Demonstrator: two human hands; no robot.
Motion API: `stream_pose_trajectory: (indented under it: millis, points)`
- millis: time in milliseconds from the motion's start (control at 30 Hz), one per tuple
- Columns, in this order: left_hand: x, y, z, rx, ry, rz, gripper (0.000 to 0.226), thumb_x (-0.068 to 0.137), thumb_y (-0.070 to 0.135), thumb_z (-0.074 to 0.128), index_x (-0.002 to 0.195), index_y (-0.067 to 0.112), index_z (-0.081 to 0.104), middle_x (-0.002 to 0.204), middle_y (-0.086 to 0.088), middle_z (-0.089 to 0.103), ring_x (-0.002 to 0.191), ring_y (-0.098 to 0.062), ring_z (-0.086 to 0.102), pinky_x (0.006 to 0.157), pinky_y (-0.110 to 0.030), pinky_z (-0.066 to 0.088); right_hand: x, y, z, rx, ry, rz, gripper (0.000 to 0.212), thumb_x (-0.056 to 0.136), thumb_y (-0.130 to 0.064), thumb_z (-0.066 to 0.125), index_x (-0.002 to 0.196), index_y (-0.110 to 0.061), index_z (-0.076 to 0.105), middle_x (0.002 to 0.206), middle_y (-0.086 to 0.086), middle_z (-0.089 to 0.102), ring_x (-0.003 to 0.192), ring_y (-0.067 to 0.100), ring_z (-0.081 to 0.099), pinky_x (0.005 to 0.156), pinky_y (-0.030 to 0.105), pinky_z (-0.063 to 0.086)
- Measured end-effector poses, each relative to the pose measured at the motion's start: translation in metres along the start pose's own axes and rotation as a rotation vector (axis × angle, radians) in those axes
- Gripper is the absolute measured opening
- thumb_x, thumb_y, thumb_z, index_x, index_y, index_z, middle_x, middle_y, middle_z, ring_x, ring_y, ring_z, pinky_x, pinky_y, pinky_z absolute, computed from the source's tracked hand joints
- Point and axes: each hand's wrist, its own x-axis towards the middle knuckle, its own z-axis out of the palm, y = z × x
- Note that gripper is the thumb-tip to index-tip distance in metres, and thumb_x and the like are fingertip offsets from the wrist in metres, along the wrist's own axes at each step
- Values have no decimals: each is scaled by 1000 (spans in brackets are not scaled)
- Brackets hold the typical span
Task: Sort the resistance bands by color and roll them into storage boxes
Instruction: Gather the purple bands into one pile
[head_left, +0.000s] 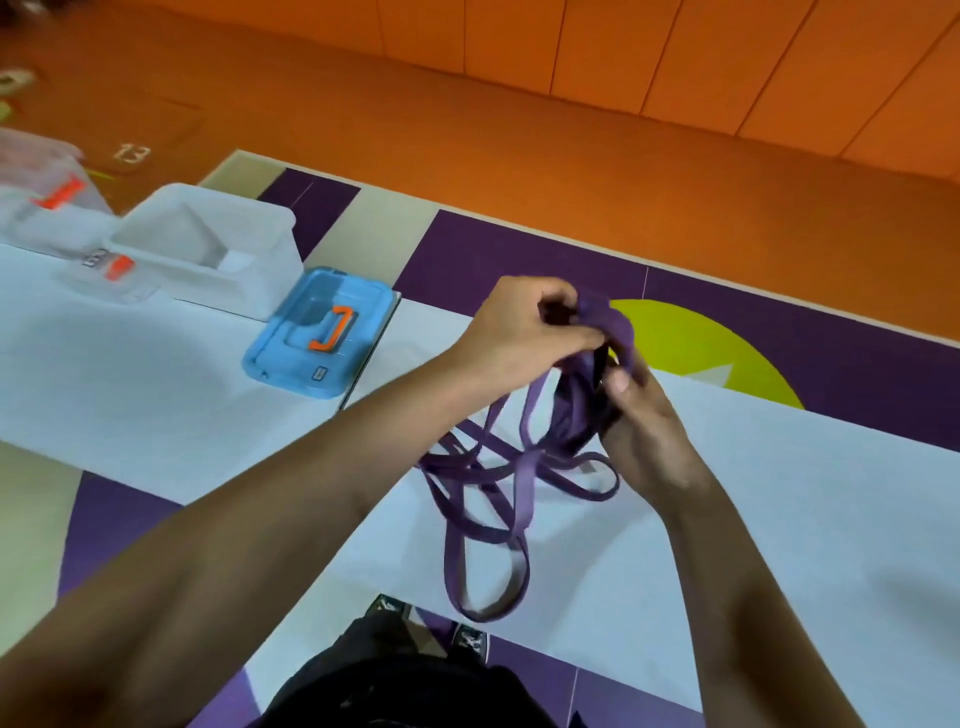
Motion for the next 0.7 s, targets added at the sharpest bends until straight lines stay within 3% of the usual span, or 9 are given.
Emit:
stream_pose_trajectory:
  millis: [67, 133, 200, 300, 400, 467, 533, 600, 700]
  points:
    - [5, 12, 1, -27, 22, -4, 12, 79, 4, 79, 84, -2, 70, 76, -3, 65, 70, -10, 55, 73, -26, 45, 2, -6, 7, -222, 27, 55, 63, 75, -33, 88, 127, -12, 59, 101, 3, 75, 87, 26, 72, 70, 34, 58]
    - [7, 18, 2, -27, 25, 17, 13, 79, 3, 79, 88, 0, 70, 79, -1, 67, 72, -9, 58, 76, -25, 47, 6, -11, 13, -319, 100, 82, 41, 82, -9, 83, 117, -6, 61, 79, -5, 75, 67, 18, 72, 60, 23, 55]
    - [8, 18, -2, -14, 18, 30, 16, 79, 4, 80, 94, 5, 72, 84, -1, 73, 76, -11, 67, 80, -26, 53, 8, -13, 10, -358, 161, 53, 35, 82, -5, 82, 113, -10, 65, 78, -10, 74, 70, 10, 71, 67, 22, 54]
    - [7, 10, -14, -24, -87, 8, 28, 82, 15, 83, 106, 10, 70, 99, -7, 75, 90, -25, 70, 86, -39, 55, 8, -13, 2, -448, 210, 68, 27, 82, -10, 83, 100, -24, 69, 77, -15, 71, 72, 6, 66, 73, 27, 55]
    - [0, -9, -23, 50, -202, -31, 29, 86, 33, 81, 110, 21, 71, 103, 6, 74, 89, -11, 69, 83, -28, 53, 5, -12, -5, -489, 289, 52, 30, 81, -6, 80, 95, -29, 67, 70, -19, 66, 66, 4, 60, 68, 27, 50]
    - [-5, -29, -28, 122, -189, -72, 21, 90, 41, 74, 100, 24, 74, 100, 9, 75, 96, -12, 69, 85, -28, 52, 4, -17, -8, -522, 297, 30, 32, 82, -10, 81, 101, -33, 67, 74, -20, 68, 68, 2, 60, 67, 21, 49]
    - [-10, -59, -32, 209, -134, -158, 17, 93, 40, 69, 96, 24, 74, 99, 10, 74, 95, -10, 68, 86, -28, 52, 4, -20, -11, -572, 266, 60, 28, 84, -17, 81, 104, -34, 69, 77, -23, 69, 71, -1, 62, 65, 13, 47]
    - [-14, -104, -34, 336, -95, -266, 15, 94, 31, 66, 104, 21, 70, 105, 8, 70, 97, -14, 66, 88, -29, 50, 3, -21, -12, -643, 234, 122, 22, 85, -22, 81, 100, -32, 68, 77, -20, 71, 71, 1, 64, 64, 14, 47]
    - [-24, -180, -31, 521, -64, -517, 41, 91, 31, 65, 128, 16, 55, 125, -10, 60, 114, -32, 59, 98, -41, 49, 0, -13, -13, -702, 206, 195, 19, 84, -22, 81, 98, -26, 68, 83, -4, 73, 73, 12, 67, 65, 19, 50]
